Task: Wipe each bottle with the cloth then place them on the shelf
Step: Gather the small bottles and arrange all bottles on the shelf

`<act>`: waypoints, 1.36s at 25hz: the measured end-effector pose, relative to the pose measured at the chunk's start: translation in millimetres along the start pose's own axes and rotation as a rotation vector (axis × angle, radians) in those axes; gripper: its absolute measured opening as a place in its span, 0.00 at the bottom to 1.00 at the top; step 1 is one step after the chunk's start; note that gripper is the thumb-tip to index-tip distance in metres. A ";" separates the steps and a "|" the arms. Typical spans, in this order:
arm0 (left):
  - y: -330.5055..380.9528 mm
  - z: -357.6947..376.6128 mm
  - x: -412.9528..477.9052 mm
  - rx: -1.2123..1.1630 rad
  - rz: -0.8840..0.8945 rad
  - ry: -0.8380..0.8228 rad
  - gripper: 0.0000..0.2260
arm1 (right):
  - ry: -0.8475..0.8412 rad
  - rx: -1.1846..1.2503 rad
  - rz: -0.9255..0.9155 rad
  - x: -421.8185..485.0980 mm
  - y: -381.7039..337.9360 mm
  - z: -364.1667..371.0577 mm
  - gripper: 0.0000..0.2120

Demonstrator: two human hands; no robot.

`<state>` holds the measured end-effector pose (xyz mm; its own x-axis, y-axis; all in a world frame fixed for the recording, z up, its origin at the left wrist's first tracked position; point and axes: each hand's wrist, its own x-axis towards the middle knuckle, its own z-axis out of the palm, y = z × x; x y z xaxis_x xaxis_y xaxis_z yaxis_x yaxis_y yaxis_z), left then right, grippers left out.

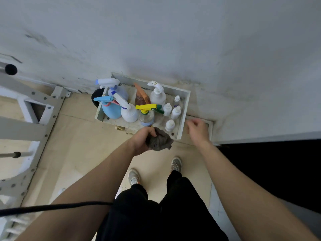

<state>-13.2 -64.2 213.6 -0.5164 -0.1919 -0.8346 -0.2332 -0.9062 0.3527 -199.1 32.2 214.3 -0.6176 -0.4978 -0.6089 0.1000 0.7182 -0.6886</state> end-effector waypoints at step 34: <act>12.1 1.0 -123.6 0.109 0.323 0.187 0.11 | -0.167 0.173 -0.051 -131.5 50.2 -64.0 0.08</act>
<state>47.0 -51.1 321.5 -0.4211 -0.5351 -0.7323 -0.1744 -0.7446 0.6444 -162.8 164.8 285.0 -0.4893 -0.6150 -0.6184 0.2129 0.6034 -0.7685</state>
